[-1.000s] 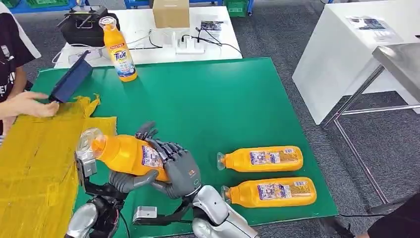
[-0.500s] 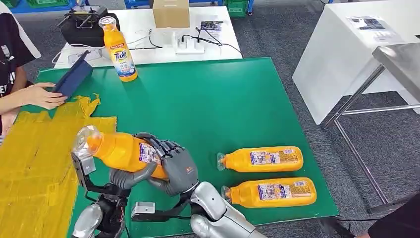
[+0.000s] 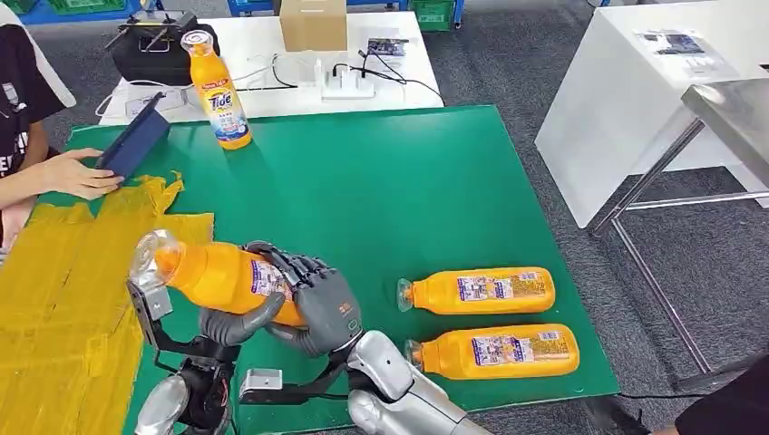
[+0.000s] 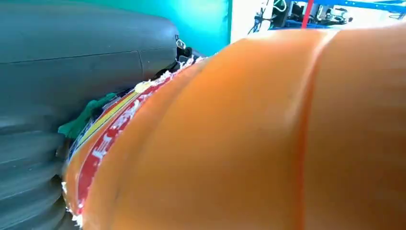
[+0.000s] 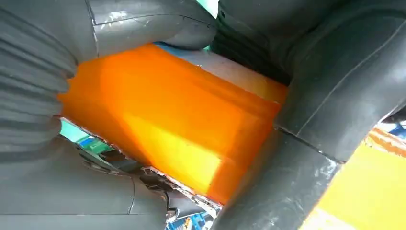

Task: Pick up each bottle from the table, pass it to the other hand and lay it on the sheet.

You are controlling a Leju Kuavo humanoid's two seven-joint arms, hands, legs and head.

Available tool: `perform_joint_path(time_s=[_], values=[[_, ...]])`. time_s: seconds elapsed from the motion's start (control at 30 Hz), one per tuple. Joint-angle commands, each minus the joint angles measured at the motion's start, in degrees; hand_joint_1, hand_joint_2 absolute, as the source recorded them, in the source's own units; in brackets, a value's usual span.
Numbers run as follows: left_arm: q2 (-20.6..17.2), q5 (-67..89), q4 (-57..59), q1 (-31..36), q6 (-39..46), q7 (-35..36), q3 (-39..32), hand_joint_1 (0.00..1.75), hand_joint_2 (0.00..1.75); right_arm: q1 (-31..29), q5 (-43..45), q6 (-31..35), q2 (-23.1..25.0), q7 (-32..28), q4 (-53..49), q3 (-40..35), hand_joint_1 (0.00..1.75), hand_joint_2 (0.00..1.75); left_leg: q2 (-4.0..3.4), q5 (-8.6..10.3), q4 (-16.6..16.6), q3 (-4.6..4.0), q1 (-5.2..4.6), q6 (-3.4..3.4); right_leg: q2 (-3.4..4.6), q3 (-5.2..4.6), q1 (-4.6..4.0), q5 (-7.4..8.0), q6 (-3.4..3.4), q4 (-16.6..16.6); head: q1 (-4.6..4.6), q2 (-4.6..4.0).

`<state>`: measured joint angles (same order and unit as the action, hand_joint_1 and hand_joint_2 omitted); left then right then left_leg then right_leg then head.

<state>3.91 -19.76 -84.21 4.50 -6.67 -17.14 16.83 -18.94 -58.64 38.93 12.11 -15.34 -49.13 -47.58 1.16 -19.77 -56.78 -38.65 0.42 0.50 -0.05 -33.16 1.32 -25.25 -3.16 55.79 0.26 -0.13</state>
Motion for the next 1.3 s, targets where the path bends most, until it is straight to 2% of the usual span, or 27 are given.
perform_joint_path(time_s=[0.03,0.27,0.9,0.97,1.0,1.03,1.07,1.1,1.13,1.2,1.23,1.27,1.3], values=[[1.97,-0.58,1.86,4.48,2.12,0.12,-2.54,1.75,1.75,4.79,-8.07,1.07,0.19,-2.51,-3.25,3.43,0.00,1.75,0.14,-0.05,-0.02,0.08,0.05,-0.01,-0.20,0.17,-0.07,-0.09,0.09,-0.02,0.00,0.00],[2.12,-1.05,1.74,4.57,3.81,0.02,-3.75,1.75,1.75,9.65,-11.52,1.07,2.83,-7.85,-11.32,12.52,0.00,1.75,0.11,-0.09,-0.06,0.10,0.04,-0.03,-0.18,0.19,-0.08,-0.13,0.14,0.03,0.00,0.00],[3.03,-0.92,1.17,3.26,7.53,-1.12,-5.38,1.75,1.75,11.67,-12.90,1.07,3.73,-9.58,-14.32,15.77,0.00,1.75,-0.02,-0.21,-0.07,0.30,0.05,-0.03,-0.06,0.40,-0.11,-0.20,0.18,0.01,0.00,0.00],[1.96,10.60,1.00,3.95,16.00,-4.86,-4.27,1.75,1.75,12.56,-14.07,1.07,3.75,-9.36,-17.07,17.07,0.00,1.75,-0.03,-0.16,-0.04,0.23,0.04,-0.03,-0.04,0.32,-0.09,-0.15,0.15,0.00,0.00,0.00],[1.10,20.63,1.35,4.57,22.94,-6.79,-2.95,1.75,1.75,13.00,-14.13,1.07,3.66,-9.15,-18.00,17.35,0.00,1.75,0.00,-0.21,-0.09,0.26,0.07,-0.03,-0.09,0.39,-0.13,-0.20,0.18,0.02,0.00,0.00],[0.45,30.76,1.68,5.31,29.82,-7.36,-1.99,1.75,1.75,13.41,-14.52,1.07,3.20,-8.27,-19.55,17.54,0.00,1.75,0.01,-0.24,-0.10,0.31,0.06,-0.03,-0.11,0.45,-0.13,-0.23,0.20,0.03,0.00,0.00],[-1.43,44.43,3.19,6.58,36.26,-4.59,-0.79,1.75,1.75,13.26,-13.28,1.07,2.02,-6.70,-20.11,17.09,0.00,1.75,0.07,-0.26,-0.14,0.32,0.08,-0.04,-0.18,0.48,-0.15,-0.28,0.22,0.06,0.00,0.00],[-2.23,55.74,3.92,7.60,38.03,-0.29,-0.42,1.75,1.75,11.75,-10.09,1.07,-1.53,-2.65,-20.69,13.32,0.00,1.75,0.06,-0.31,-0.18,0.35,0.09,-0.04,-0.18,0.51,-0.17,-0.32,0.25,0.10,0.00,0.00],[-2.00,56.01,4.17,7.78,37.45,-0.45,-1.32,1.75,1.75,11.05,-8.75,1.07,-3.52,-0.64,-21.88,11.17,0.00,1.75,0.08,-0.30,-0.19,0.35,0.09,-0.03,-0.20,0.55,-0.17,-0.32,0.25,0.10,0.00,0.00],[-1.94,56.07,4.28,7.83,37.27,-0.55,-1.57,1.75,1.75,10.87,-8.43,1.07,-4.03,-0.18,-22.18,10.68,0.00,1.75,0.11,-0.09,-0.02,0.22,0.06,-0.01,-0.19,0.33,-0.11,-0.12,0.14,-0.04,0.00,0.00],[-4.21,75.16,6.33,9.11,38.11,8.19,0.10,1.75,1.75,10.61,-6.78,-1.27,-5.73,2.74,-23.69,9.87,0.00,1.75,0.07,-0.05,0.02,0.16,0.04,-0.01,-0.12,0.23,-0.08,-0.07,0.10,-0.06,0.00,0.00],[-5.39,84.72,6.90,9.99,36.55,13.21,0.68,1.75,1.75,10.91,-6.28,-3.29,-7.41,4.46,-26.33,10.15,0.00,1.75,0.05,-0.15,-0.04,0.32,0.07,-0.01,-0.15,0.43,-0.13,-0.16,0.17,-0.05,0.00,0.00],[-8.05,100.54,9.03,11.67,32.17,21.67,1.45,1.75,1.75,11.61,-5.66,-6.77,-9.38,6.55,-29.86,11.43,0.00,1.75,0.06,-0.28,-0.12,0.50,0.09,-0.02,-0.19,0.67,-0.17,-0.28,0.27,0.00,0.00,0.00]])
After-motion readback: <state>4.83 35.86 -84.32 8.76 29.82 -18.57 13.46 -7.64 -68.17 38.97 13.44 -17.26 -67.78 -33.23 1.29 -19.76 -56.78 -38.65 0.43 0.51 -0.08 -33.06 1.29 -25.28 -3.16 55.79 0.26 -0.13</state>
